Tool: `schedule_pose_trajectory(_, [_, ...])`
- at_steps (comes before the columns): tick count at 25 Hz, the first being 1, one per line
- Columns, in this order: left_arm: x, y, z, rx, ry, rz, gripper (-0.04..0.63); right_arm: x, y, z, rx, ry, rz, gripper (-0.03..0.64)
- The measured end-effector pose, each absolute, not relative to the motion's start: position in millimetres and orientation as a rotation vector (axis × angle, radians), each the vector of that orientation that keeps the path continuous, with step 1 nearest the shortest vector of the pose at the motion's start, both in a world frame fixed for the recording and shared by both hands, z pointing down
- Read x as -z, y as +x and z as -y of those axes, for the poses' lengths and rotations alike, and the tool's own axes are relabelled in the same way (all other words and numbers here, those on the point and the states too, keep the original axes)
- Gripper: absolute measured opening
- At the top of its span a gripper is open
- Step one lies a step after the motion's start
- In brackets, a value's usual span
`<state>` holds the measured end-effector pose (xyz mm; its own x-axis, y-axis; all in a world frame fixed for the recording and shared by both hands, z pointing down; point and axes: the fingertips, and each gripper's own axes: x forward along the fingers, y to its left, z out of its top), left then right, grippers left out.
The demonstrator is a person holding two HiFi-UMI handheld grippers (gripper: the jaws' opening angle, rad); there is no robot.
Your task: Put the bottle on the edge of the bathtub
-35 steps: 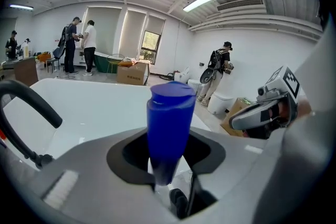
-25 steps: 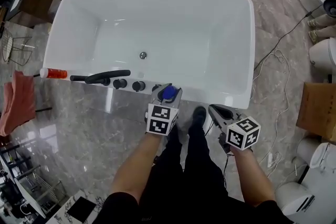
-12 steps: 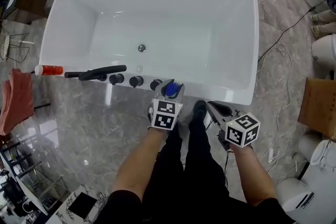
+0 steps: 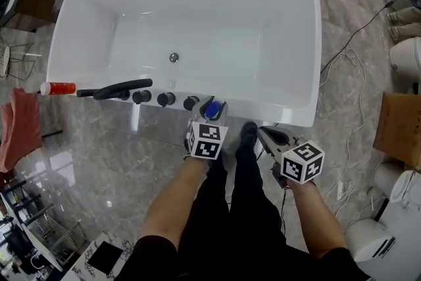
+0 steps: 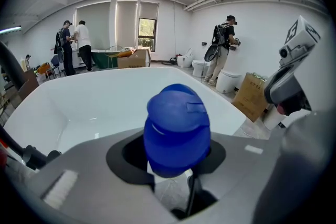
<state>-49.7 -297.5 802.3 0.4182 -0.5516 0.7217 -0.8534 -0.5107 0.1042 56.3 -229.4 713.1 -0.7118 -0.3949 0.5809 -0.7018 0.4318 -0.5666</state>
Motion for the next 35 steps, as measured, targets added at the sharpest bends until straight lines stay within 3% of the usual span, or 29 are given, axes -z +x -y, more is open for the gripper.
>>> schedule_pose_trajectory(12, [-775,-45,294,-0.902,2.260,1.153,0.175,-686,55,227,-1.154,0.971,2.357,0.012])
schedule_pose_trajectory(29, [-656,-67,281,-0.687,2.335,1.250,0.172,-609,51,208,-1.034,1.064,2.373,0.012])
schedule_pose_trajectory(35, [-623,-93,262,-0.621,2.358,1.247,0.131,-585,43,192,-0.983,1.128,2.369,0.012])
